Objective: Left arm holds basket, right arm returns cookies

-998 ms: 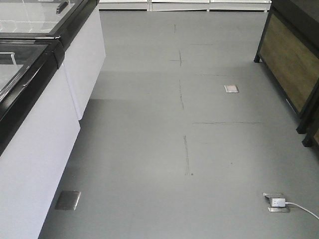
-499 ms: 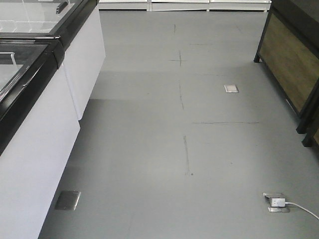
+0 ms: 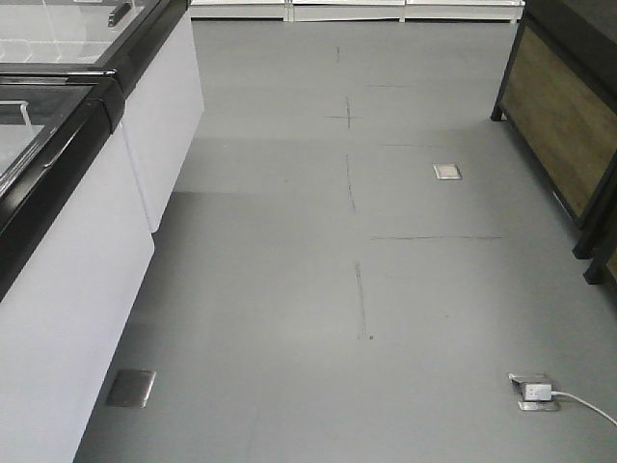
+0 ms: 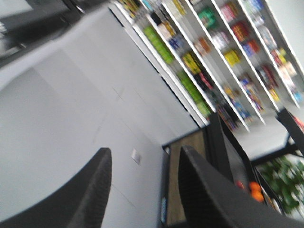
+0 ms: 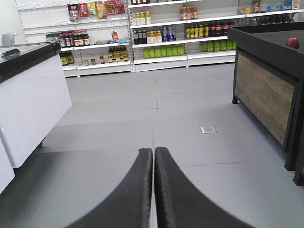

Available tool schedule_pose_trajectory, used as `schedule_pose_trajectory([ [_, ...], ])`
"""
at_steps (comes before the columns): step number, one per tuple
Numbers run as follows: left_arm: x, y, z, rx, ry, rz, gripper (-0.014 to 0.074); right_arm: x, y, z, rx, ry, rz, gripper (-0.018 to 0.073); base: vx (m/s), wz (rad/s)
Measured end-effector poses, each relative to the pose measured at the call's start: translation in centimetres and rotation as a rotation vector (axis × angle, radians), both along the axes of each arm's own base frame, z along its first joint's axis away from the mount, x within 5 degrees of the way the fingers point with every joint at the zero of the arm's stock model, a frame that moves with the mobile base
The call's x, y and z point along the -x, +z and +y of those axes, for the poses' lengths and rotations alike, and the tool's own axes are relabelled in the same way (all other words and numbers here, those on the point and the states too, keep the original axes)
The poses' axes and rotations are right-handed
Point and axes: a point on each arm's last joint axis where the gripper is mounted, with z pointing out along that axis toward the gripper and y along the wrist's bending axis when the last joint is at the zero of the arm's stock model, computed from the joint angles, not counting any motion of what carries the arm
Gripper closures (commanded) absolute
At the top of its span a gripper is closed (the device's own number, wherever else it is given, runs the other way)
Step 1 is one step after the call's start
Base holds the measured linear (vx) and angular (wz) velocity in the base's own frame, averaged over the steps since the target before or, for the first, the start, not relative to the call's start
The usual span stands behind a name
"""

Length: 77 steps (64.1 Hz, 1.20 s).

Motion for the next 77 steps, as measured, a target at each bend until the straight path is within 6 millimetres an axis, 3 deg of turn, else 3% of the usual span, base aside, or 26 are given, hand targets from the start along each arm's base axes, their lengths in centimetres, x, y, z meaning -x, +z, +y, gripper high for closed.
schedule_pose_trajectory([
  [16,1.5,2.2,4.0,-0.038,0.190,0.092,0.0273,0.0,0.0,0.0,0.000,0.000,0.000,0.0567,0.00,0.00],
  [27,2.0,2.6,5.8,-0.039,0.249,0.136,0.0273,0.0,0.0,0.0,0.000,0.000,0.000,0.0567,0.00,0.00],
  [43,0.9,1.3,8.8,0.008,0.232,0.180,0.0273,0.0,0.0,0.0,0.000,0.000,0.000,0.0567,0.00,0.00],
  [60,1.4,0.0,13.3,0.102,0.283,0.167,0.0227,0.0,0.0,0.0,0.000,0.000,0.000,0.0567,0.00,0.00],
  [77,1.2,-0.6,17.5,0.183,0.269,-0.011,0.0188,0.0,0.0,0.0,0.000,0.000,0.000,0.0567,0.00,0.00],
])
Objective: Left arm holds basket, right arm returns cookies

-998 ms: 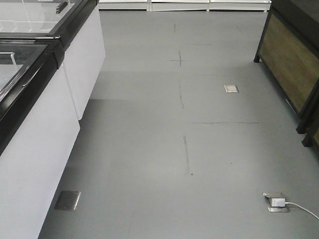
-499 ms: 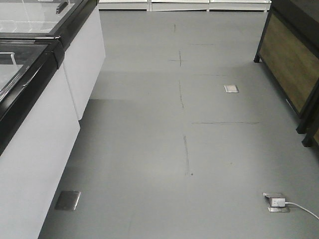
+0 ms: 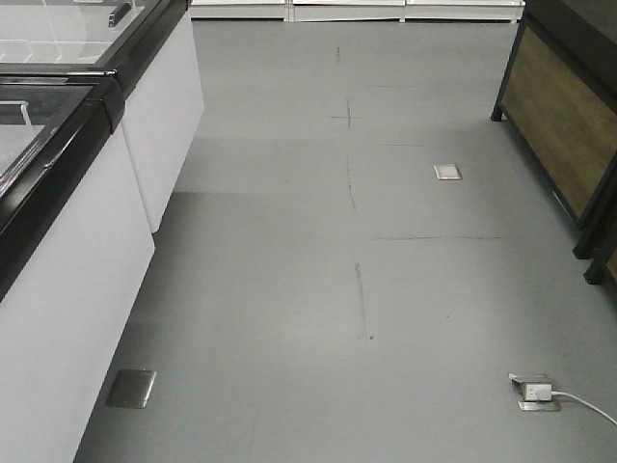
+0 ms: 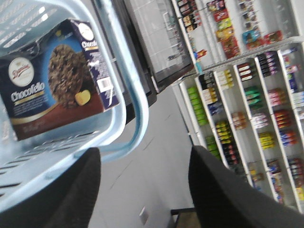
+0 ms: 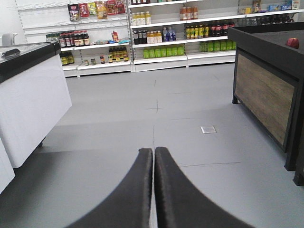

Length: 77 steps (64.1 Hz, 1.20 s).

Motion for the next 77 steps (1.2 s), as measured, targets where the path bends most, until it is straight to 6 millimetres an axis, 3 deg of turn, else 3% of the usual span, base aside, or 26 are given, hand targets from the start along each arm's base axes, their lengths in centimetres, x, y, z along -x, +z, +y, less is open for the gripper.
schedule_pose_trajectory([
  [18,-1.1,-2.1,3.0,0.017,-0.005,-0.039,0.0183,0.0,0.0,0.0,0.000,0.000,0.000,0.0567,0.00,0.00],
  [36,-2.9,-4.5,5.0,0.080,-0.109,-0.147,0.0116,0.0,0.0,0.0,0.000,0.000,0.000,0.0567,0.00,0.00],
  [62,-3.2,-2.7,6.6,-0.010,-0.025,-0.167,0.0100,0.0,0.0,0.0,0.000,0.000,0.000,0.0567,0.00,0.00],
  [77,-4.0,-4.9,8.0,0.101,-0.040,-0.157,0.0100,0.0,0.0,0.0,0.000,0.000,0.000,0.0567,0.00,0.00],
])
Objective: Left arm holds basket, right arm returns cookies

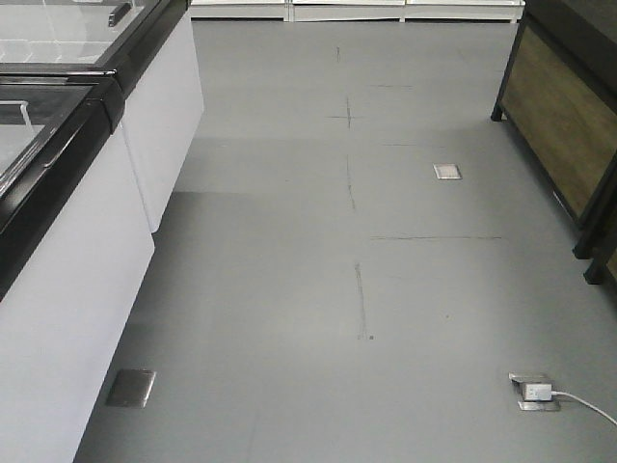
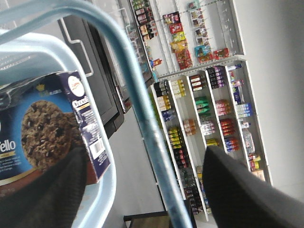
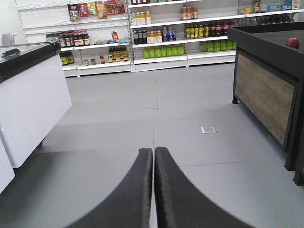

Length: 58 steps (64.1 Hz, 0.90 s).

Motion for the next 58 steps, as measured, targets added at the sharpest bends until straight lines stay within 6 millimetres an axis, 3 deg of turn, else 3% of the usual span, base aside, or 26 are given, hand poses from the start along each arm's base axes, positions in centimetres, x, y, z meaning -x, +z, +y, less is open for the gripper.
schedule_pose_trajectory([
  [8,-0.4,-1.0,0.6,0.025,-0.015,0.008,0.0100,0.0,0.0,0.0,0.000,0.000,0.000,0.0567,0.00,0.00],
  [32,-1.9,0.1,2.7,-0.023,-0.076,-0.033,0.0136,0.0,0.0,0.0,0.000,0.000,0.000,0.0567,0.00,0.00],
  [38,-2.2,0.0,2.7,-0.020,-0.087,-0.034,0.0221,0.0,0.0,0.0,0.000,0.000,0.000,0.0567,0.00,0.00],
  [52,-2.5,-0.2,2.5,-0.001,-0.128,-0.052,0.0591,0.0,0.0,0.0,0.000,0.000,0.000,0.0567,0.00,0.00],
  [58,-2.5,0.1,2.4,0.018,-0.138,-0.071,0.0605,0.0,0.0,0.0,0.000,0.000,0.000,0.0567,0.00,0.00],
])
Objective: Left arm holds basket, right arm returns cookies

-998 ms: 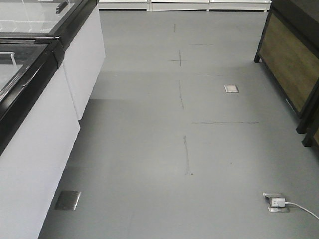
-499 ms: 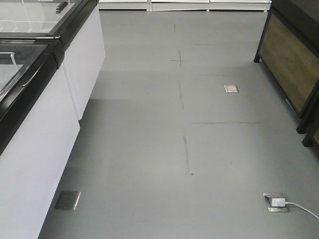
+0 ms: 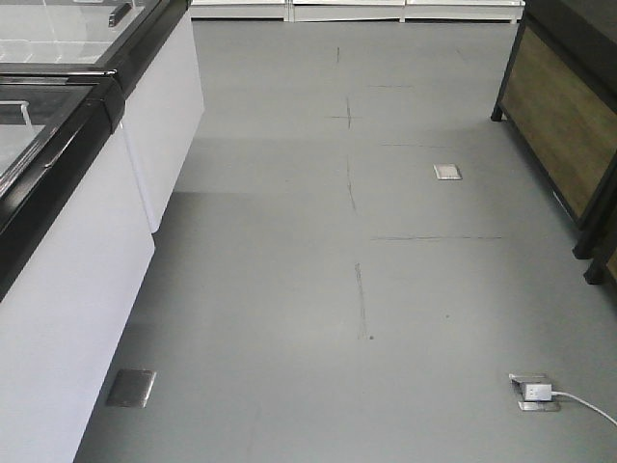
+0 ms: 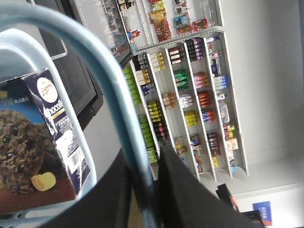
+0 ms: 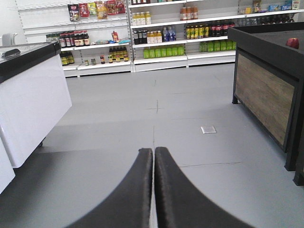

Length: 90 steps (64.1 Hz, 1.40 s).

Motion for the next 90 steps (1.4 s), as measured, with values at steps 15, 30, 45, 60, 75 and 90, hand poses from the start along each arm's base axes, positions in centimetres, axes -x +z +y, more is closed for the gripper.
schedule_pose_trajectory([
  [15,-1.0,0.5,-1.3,-0.005,-0.056,-0.011,0.0604,0.0,0.0,0.0,0.000,0.000,0.000,0.0567,0.00,0.00],
  [30,-6.1,4.4,-6.1,-0.165,-0.246,-0.039,0.0604,0.0,0.0,0.0,0.000,0.000,0.000,0.0567,0.00,0.00],
  [45,-10.8,8.1,-15.3,-0.217,-0.480,-0.133,0.0604,0.0,0.0,0.0,0.000,0.000,0.000,0.0567,0.00,0.00],
  [60,-12.7,8.4,-25.6,-0.204,-0.804,-0.180,0.0604,0.0,0.0,0.0,0.000,0.000,0.000,0.0567,0.00,0.00],
  [75,-11.6,7.1,-34.8,-0.209,-1.062,-0.200,0.0604,0.0,0.0,0.0,0.000,0.000,0.000,0.0567,0.00,0.00],
  [90,-7.0,2.0,-40.6,-0.199,-1.198,-0.087,0.0604,0.0,0.0,0.0,0.000,0.000,0.000,0.0567,0.00,0.00],
])
